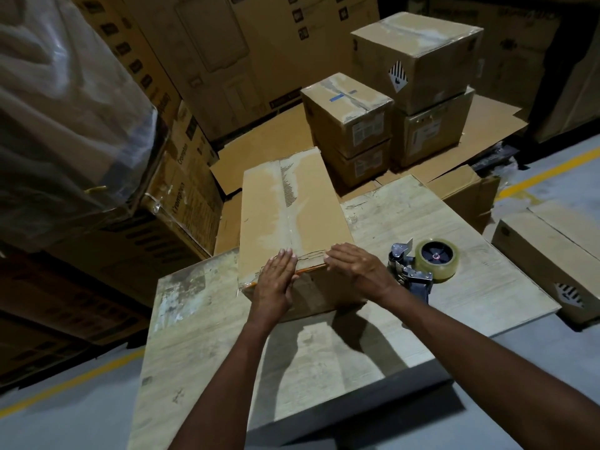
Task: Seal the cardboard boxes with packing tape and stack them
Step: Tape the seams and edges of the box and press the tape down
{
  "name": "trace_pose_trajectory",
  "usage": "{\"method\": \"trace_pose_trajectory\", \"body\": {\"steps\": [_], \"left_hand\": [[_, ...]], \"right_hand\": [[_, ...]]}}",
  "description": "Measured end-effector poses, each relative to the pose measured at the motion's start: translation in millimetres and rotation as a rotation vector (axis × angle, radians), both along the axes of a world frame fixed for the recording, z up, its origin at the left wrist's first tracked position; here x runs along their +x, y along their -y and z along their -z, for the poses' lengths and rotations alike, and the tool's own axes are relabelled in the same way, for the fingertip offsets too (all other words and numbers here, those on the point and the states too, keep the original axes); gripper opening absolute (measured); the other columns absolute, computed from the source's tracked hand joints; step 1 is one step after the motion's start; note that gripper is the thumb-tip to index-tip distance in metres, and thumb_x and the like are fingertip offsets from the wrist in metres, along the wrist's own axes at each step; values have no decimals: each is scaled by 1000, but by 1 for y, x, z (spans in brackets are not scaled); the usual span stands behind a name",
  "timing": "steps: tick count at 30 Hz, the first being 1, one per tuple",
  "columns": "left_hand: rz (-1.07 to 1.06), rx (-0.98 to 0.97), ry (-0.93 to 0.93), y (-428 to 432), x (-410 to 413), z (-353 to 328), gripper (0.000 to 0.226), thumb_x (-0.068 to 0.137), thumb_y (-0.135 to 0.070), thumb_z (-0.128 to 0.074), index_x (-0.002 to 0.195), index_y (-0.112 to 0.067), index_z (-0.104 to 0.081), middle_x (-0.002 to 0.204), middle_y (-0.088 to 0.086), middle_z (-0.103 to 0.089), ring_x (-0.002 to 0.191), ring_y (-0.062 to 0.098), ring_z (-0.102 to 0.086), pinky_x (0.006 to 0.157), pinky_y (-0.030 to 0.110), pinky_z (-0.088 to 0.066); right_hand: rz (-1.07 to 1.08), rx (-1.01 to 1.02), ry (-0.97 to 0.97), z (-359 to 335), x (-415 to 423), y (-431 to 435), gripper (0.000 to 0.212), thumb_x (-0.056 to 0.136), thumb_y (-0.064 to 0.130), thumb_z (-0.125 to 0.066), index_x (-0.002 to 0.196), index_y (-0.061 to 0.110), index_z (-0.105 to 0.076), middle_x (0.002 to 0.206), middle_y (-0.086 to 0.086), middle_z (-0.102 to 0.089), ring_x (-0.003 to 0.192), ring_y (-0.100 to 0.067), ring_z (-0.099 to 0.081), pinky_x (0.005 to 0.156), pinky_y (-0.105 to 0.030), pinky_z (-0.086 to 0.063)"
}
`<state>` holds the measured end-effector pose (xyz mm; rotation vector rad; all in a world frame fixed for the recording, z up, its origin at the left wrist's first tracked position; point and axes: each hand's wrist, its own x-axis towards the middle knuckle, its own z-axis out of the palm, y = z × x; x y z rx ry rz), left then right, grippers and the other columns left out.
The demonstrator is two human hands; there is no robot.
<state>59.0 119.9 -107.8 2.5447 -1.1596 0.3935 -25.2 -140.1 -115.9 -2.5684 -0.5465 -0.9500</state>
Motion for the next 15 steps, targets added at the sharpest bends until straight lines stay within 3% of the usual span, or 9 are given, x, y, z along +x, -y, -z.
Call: {"method": "trace_pose_trajectory", "body": {"steps": [5, 8, 12, 15], "left_hand": [[13, -13, -16, 1, 1, -1, 61, 98, -6, -63, 155, -13, -42, 163, 4, -36, 155, 16, -24, 126, 41, -21], [11, -14, -63, 0, -1, -5, 67, 95, -1, -62, 156, -15, -39, 164, 1, -32, 155, 16, -21, 127, 39, -15], [-57, -39, -94, 6, -10, -11, 56, 106, -40, -37, 156, -16, -38, 163, -4, -26, 156, 10, -15, 129, 36, -9], [-77, -72, -87, 20, -16, -13, 61, 105, -50, -28, 153, -15, -42, 161, -2, -31, 155, 12, -18, 128, 36, -8]], "right_hand": [[12, 61, -115, 2, -13, 31, 52, 80, -2, -83, 129, 8, -70, 133, -13, -68, 124, -30, -65, 105, -49, -52], [0, 136, -157, 7, -13, 31, 62, 78, -8, -83, 134, 12, -66, 138, -9, -65, 130, -27, -62, 108, -46, -50], [26, 102, -100, 0, -16, 23, 43, 86, -3, -69, 129, 4, -69, 134, -17, -67, 126, -34, -64, 103, -55, -52], [25, 46, -76, -4, -13, 19, 50, 80, -7, -81, 127, 2, -70, 132, -19, -68, 124, -36, -65, 102, -56, -53]]}}
